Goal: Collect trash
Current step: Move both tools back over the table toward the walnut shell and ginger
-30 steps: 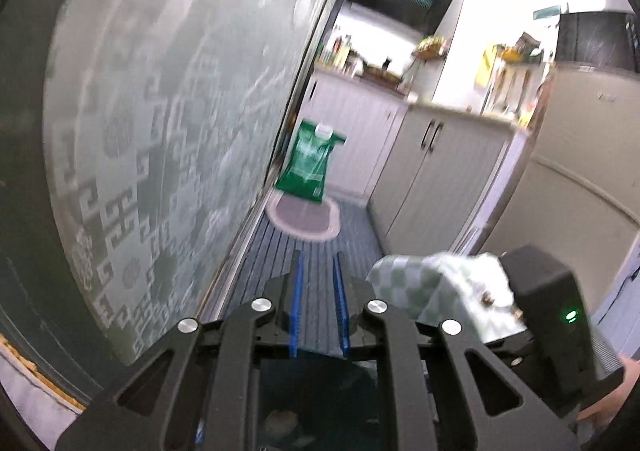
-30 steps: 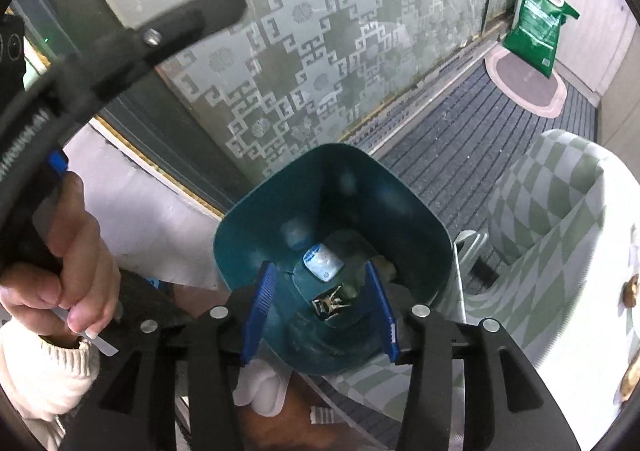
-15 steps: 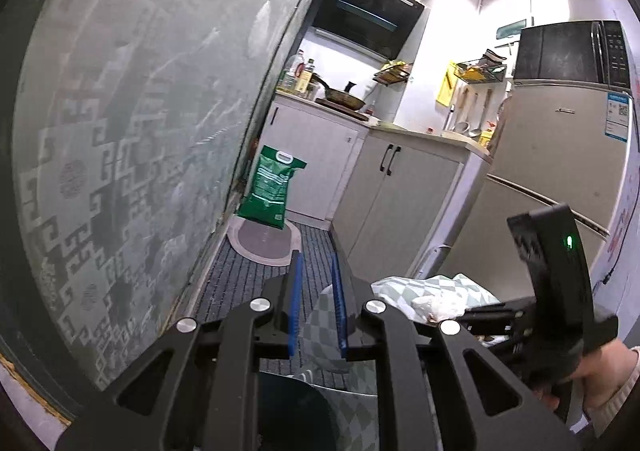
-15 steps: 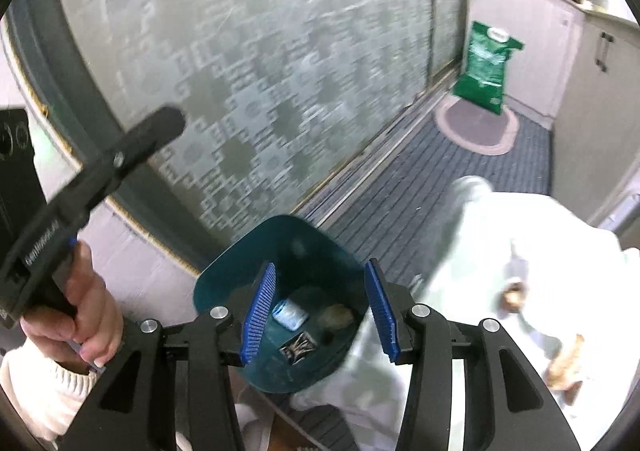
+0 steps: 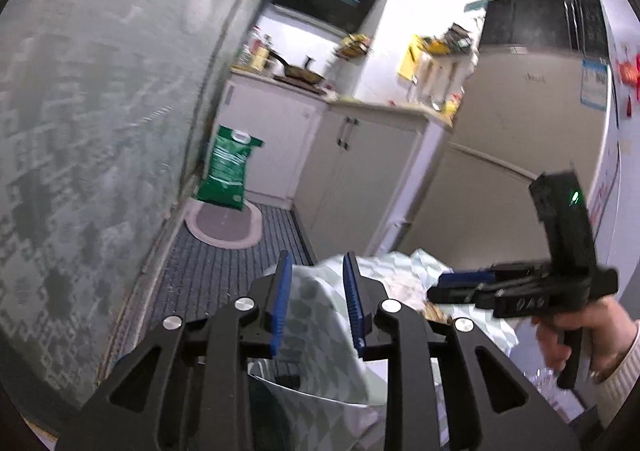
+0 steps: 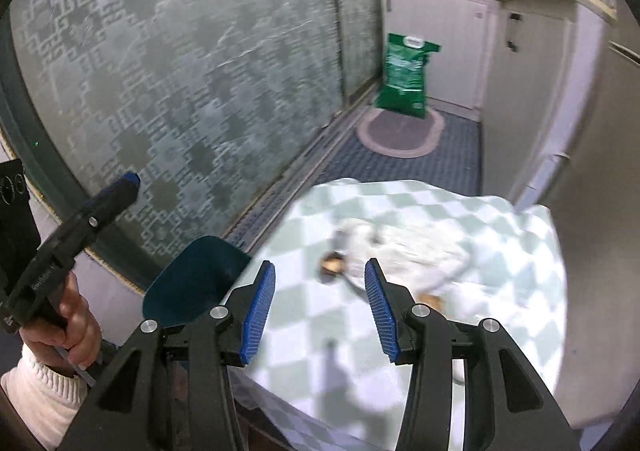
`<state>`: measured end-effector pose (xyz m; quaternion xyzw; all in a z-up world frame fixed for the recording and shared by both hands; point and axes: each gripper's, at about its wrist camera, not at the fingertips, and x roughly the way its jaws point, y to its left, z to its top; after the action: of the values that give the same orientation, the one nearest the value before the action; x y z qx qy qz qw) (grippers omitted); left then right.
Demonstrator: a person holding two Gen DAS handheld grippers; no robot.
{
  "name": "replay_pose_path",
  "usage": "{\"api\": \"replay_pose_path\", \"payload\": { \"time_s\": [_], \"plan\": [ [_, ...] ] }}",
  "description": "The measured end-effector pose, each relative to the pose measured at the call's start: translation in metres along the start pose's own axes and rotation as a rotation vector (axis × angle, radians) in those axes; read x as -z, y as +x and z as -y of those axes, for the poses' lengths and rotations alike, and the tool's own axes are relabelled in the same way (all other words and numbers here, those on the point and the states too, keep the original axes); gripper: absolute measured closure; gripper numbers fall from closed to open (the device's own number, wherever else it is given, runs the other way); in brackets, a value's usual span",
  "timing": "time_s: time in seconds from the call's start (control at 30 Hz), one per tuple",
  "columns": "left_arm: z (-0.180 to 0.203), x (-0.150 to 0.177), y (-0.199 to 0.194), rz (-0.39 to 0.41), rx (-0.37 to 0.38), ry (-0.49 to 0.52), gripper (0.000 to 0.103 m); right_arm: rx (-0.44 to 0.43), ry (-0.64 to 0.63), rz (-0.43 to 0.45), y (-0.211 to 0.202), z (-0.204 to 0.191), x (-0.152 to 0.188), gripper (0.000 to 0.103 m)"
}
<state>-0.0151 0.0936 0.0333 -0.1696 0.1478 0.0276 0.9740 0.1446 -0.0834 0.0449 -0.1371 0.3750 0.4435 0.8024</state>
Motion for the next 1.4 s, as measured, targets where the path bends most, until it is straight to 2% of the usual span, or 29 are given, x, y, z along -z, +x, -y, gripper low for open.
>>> {"api": "replay_pose_path", "payload": {
  "time_s": [0.17,0.23,0.43,0.63,0.97,1.03,1.1,1.3,1.4],
  "plan": [
    [0.027,0.007,0.034,-0.082,0.008,0.107,0.073,0.035,0.037,0.021,-0.018,0.033,0.015,0.056],
    [0.039,0.012,0.048,-0.118,0.007,0.159,0.069,0.046,0.047,0.023,-0.023,0.043,0.02,0.056],
    [0.059,0.027,0.079,-0.208,0.01,0.23,0.068,0.067,0.071,0.022,-0.034,0.069,0.036,0.056],
    [0.072,0.038,0.104,-0.294,-0.02,0.299,0.067,0.082,0.089,-0.006,-0.036,0.091,0.056,0.056],
    [0.086,0.047,0.124,-0.355,-0.056,0.341,0.067,0.082,0.063,-0.032,-0.035,0.098,0.074,0.056],
    [0.087,0.049,0.127,-0.367,-0.054,0.342,0.069,0.081,0.047,-0.037,-0.032,0.096,0.076,0.056],
    [0.088,0.051,0.131,-0.379,-0.068,0.352,0.083,0.08,0.021,-0.042,-0.028,0.092,0.079,0.056],
    [0.088,0.052,0.131,-0.383,-0.079,0.34,0.084,0.096,-0.04,-0.046,-0.016,0.083,0.08,0.056],
    [0.087,0.048,0.126,-0.365,-0.058,0.312,0.084,0.115,-0.052,-0.04,-0.013,0.081,0.077,0.056]
  ]
}}
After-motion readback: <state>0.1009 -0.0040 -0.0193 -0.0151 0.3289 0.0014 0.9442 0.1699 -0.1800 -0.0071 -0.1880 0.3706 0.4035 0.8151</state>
